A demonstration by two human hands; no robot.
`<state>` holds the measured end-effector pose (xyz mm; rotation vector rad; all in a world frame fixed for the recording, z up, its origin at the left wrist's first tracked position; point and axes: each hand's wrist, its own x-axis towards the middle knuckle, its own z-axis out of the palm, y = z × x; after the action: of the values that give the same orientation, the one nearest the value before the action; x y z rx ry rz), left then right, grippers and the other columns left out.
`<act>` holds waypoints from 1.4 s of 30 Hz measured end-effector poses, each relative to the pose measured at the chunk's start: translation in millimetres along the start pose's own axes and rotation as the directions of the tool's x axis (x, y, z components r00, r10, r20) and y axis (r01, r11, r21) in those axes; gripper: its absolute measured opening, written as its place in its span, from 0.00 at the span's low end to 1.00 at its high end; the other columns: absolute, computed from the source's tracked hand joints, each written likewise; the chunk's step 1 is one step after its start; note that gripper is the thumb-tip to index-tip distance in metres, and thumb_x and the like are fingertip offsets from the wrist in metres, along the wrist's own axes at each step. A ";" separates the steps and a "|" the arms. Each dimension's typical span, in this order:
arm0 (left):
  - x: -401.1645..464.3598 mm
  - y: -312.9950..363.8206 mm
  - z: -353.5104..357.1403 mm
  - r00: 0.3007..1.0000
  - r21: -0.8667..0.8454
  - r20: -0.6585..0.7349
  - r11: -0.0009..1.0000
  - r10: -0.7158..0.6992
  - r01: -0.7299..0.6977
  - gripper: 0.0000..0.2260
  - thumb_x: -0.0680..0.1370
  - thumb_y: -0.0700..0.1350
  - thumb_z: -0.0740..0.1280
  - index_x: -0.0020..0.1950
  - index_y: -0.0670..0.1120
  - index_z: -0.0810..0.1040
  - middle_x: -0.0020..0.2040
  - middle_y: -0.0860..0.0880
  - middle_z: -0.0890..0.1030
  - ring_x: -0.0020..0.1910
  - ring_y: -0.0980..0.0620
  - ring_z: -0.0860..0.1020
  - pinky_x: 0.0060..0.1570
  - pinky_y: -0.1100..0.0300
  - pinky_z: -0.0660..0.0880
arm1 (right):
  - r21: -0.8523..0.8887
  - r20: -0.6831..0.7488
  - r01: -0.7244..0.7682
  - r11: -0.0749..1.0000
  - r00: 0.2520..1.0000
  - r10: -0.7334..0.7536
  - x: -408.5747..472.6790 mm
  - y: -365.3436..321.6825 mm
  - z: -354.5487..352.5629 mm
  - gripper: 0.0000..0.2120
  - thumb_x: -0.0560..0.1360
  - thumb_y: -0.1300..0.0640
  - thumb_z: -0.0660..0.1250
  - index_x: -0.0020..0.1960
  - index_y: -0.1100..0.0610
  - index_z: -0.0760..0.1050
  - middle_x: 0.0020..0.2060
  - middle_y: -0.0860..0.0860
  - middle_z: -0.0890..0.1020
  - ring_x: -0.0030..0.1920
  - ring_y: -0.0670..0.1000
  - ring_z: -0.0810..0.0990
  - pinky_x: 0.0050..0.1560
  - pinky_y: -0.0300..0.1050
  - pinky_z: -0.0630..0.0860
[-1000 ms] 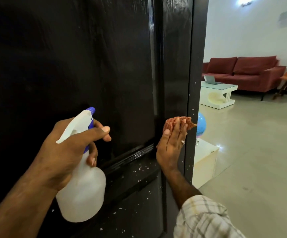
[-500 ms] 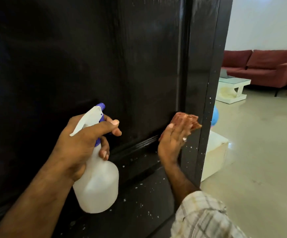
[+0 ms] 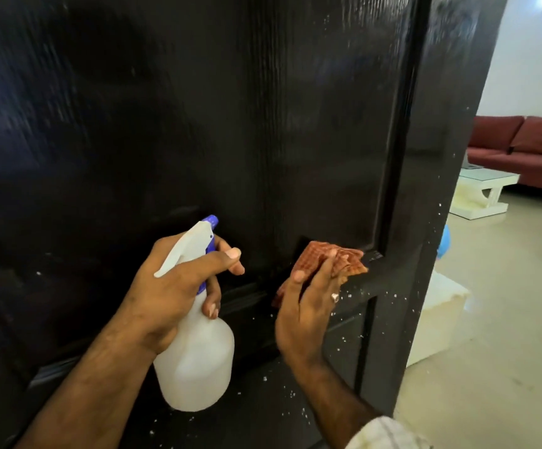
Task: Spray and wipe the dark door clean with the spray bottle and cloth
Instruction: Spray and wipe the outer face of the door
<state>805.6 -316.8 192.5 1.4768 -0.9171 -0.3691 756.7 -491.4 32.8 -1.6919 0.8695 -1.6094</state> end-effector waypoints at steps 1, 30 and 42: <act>-1.8 -0.9 0.5 1.000 -0.002 -0.009 1.000 -0.010 0.010 0.09 0.80 0.43 0.71 0.51 0.36 0.81 0.43 0.41 0.87 0.23 0.47 0.72 0.32 0.52 0.77 | -0.018 0.052 0.041 0.999 0.998 -0.040 -7.9 6.7 -3.4 0.40 0.84 0.30 0.47 0.88 0.50 0.43 0.87 0.54 0.44 0.86 0.53 0.40 0.85 0.54 0.43; -63.7 -13.2 -97.4 0.988 -0.043 -0.156 0.999 0.023 -0.030 0.12 0.75 0.47 0.73 0.48 0.36 0.81 0.48 0.37 0.86 0.23 0.45 0.70 0.30 0.52 0.75 | -0.124 0.325 0.882 0.455 0.469 -0.821 -20.4 -4.8 13.9 0.33 0.82 0.46 0.68 0.84 0.48 0.62 0.85 0.58 0.57 0.84 0.64 0.58 0.81 0.69 0.56; -106.3 -12.2 -145.2 0.945 -0.065 -0.328 0.998 -0.006 -0.016 0.10 0.76 0.46 0.73 0.46 0.39 0.83 0.47 0.38 0.86 0.22 0.46 0.71 0.29 0.54 0.75 | 0.234 0.575 0.971 0.053 -0.095 -0.813 19.7 -67.8 3.9 0.15 0.84 0.41 0.65 0.53 0.49 0.86 0.83 0.53 0.66 0.83 0.58 0.63 0.82 0.62 0.56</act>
<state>846.3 -142.3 171.6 1.4211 -0.6355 -0.1407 763.6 -468.3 99.3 -3.1329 -0.8333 -1.3691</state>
